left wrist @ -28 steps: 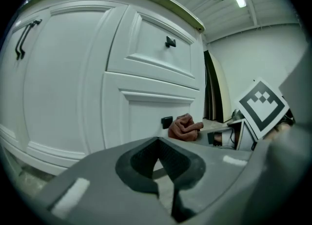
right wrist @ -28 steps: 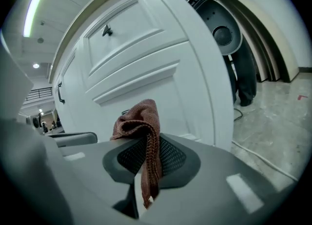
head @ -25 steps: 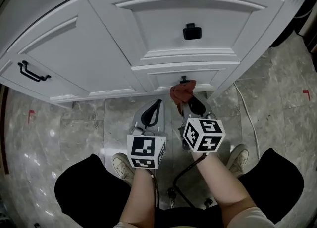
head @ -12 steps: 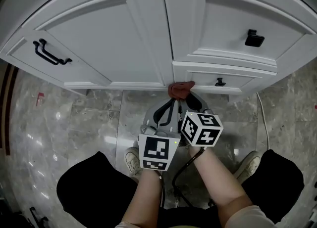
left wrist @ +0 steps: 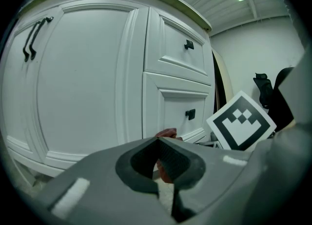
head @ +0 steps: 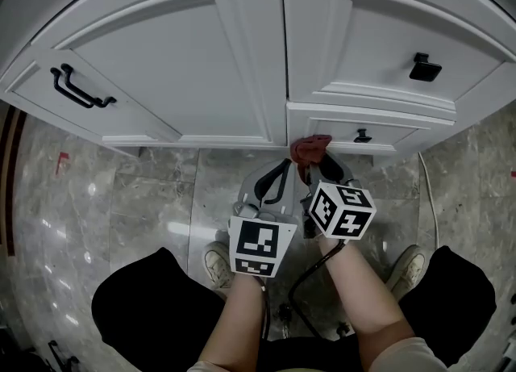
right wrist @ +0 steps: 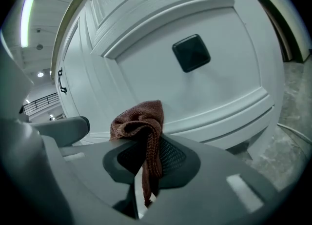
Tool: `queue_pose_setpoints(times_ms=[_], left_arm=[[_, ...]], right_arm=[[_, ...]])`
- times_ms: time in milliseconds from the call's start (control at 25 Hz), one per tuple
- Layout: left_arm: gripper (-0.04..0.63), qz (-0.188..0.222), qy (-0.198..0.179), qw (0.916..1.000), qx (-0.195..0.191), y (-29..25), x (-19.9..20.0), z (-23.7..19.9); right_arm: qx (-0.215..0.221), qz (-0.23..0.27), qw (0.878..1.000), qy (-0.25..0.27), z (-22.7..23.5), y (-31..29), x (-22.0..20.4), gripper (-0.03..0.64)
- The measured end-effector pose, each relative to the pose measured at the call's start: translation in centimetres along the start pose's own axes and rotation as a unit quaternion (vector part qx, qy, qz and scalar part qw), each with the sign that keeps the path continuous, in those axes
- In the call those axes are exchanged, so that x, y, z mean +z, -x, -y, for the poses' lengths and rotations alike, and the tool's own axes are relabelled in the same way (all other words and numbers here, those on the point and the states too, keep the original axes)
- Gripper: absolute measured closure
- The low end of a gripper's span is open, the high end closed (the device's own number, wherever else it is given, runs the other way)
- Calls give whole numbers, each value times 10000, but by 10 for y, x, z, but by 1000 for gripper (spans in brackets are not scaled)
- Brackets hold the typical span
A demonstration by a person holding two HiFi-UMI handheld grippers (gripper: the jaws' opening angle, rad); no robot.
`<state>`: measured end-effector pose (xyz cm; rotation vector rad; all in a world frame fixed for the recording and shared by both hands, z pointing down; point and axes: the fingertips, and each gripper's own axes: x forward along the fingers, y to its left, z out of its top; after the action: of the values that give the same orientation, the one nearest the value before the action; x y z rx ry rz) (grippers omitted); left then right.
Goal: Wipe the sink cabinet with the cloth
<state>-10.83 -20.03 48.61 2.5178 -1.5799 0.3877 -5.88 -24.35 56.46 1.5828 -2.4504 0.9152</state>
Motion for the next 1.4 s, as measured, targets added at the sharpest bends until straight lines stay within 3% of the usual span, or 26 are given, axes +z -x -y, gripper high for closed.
queue_pose_setpoints(times_ms=[320,920,1160,1400], left_arm=[[594,-23,-3,10000,-78,-12,2,17],[594,-88,-201,9983,-543,-47,1,91],[594,-14,106,9981,-599,-56,-1,109],[594,18,30,9977,-677,-57,3,123]], right_arm=[[-261,107,9995,-156,35,19,16,529],[-832,392,9952,-336,118,65,47,531],[-1300,567,9893,-334,165,95,60,531],[-1557,820,9827,-580,193,124,80,531]])
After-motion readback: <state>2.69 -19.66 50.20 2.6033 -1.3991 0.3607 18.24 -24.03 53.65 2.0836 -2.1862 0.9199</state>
